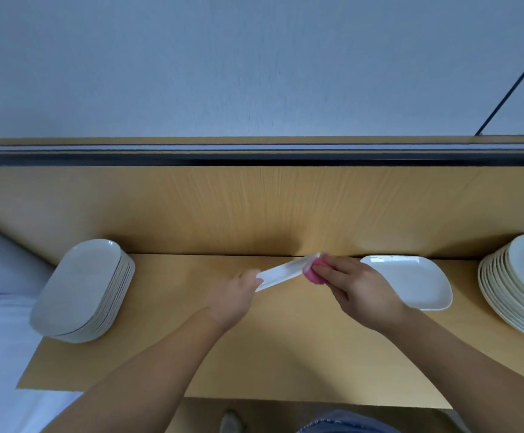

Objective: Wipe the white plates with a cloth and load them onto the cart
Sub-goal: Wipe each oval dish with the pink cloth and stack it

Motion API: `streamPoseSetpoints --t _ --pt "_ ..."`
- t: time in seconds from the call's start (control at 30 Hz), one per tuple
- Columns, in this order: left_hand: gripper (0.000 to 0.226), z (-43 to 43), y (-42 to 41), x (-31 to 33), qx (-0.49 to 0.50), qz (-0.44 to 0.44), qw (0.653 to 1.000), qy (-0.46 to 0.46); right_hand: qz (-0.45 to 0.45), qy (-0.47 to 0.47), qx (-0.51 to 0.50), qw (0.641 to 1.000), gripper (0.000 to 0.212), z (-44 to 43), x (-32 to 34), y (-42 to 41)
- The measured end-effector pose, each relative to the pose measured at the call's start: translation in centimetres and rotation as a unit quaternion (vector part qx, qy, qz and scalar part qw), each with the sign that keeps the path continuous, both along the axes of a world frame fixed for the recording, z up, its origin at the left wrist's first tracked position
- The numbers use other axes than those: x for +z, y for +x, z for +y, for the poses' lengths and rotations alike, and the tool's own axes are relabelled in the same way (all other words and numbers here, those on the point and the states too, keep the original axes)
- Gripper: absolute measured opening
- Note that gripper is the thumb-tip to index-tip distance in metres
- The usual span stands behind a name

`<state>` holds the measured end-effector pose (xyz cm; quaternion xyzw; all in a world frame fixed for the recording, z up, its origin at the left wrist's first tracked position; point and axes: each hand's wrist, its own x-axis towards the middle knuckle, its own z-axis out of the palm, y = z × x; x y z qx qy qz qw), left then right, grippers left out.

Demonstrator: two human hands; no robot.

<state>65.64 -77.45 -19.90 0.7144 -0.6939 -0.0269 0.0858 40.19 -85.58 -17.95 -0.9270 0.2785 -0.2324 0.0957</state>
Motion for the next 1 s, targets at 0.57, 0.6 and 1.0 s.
streamPoseSetpoints --t 0.57,0.6,1.0 --pt "0.025 0.4 -0.4 1.5 0.062 0.276 0.957 0.059 -0.03 -0.029 -0.014 0.999 0.034 0.6 -1.1 0.5" --pt "0.024 0.4 -0.3 1.4 0.063 0.278 0.956 0.076 -0.027 -0.029 -0.014 0.999 0.035 0.7 -1.2 0.6" --pt "0.036 -0.5 1.7 1.8 0.069 0.306 0.908 0.277 0.037 -0.007 -0.002 0.999 0.047 0.1 -3.0 2.8"
